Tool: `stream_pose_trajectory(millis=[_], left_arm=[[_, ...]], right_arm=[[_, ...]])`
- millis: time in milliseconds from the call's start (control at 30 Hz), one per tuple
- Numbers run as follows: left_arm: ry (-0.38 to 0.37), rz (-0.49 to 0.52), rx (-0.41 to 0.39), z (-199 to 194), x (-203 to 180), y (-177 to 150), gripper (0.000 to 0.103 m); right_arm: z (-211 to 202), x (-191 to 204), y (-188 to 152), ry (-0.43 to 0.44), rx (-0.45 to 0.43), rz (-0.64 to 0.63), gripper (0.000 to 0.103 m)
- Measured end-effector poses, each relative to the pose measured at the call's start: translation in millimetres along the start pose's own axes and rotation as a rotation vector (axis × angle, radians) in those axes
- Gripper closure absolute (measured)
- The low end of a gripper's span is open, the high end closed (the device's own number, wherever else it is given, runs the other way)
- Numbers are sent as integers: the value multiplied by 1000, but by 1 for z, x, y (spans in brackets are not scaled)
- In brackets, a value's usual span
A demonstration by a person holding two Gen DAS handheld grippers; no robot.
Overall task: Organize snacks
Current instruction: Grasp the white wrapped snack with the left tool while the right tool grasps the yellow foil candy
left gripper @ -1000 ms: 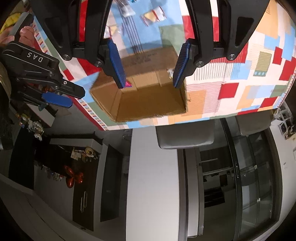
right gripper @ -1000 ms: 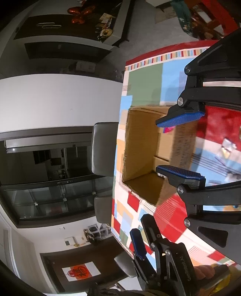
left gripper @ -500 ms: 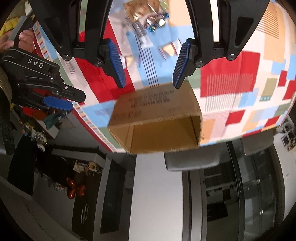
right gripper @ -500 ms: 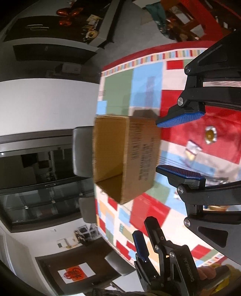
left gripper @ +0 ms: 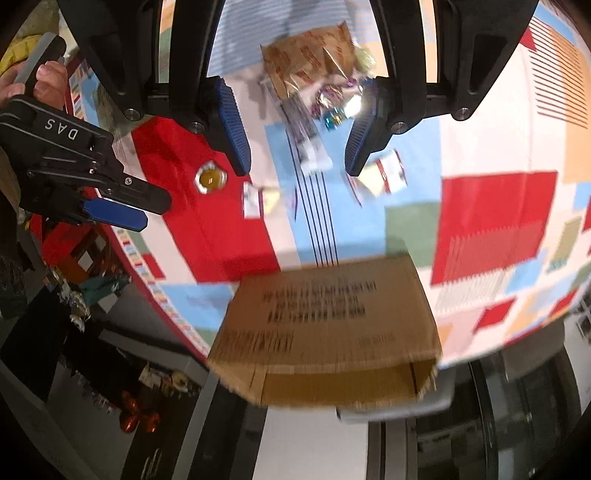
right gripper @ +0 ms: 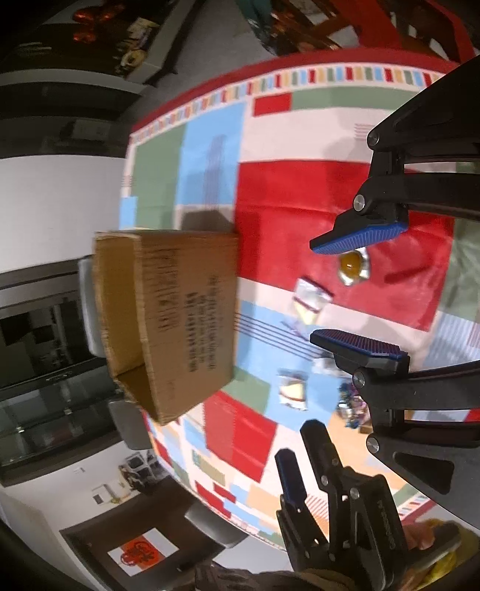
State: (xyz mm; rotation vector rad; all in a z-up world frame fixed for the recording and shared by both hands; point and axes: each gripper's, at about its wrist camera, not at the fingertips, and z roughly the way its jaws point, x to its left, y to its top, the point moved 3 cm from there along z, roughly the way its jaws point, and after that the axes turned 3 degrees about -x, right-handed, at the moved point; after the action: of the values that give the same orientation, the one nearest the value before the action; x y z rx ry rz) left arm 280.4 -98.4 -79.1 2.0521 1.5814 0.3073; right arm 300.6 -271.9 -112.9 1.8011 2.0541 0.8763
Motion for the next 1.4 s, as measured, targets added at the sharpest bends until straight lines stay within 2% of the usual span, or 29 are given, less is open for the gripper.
stream_pose_trajectory(millis=[200, 467, 767, 967, 1300, 1400], left_arm=[[-15, -41, 123, 29, 4, -11, 51], [-17, -96, 227, 55, 7, -14, 52], [10, -154, 268, 77, 11, -17, 52], [9, -160, 289, 88, 10, -19, 59], [24, -148, 299, 95, 10, -22, 59], [32, -155, 304, 98, 11, -22, 66]], right_arm=[[24, -8, -12, 18, 73, 36, 60], [50, -17, -16, 8, 154, 75, 66], [72, -24, -22, 4, 224, 123, 70], [86, -26, -25, -24, 263, 126, 70], [98, -26, -25, -67, 274, 108, 72], [100, -23, -24, -83, 270, 94, 73]])
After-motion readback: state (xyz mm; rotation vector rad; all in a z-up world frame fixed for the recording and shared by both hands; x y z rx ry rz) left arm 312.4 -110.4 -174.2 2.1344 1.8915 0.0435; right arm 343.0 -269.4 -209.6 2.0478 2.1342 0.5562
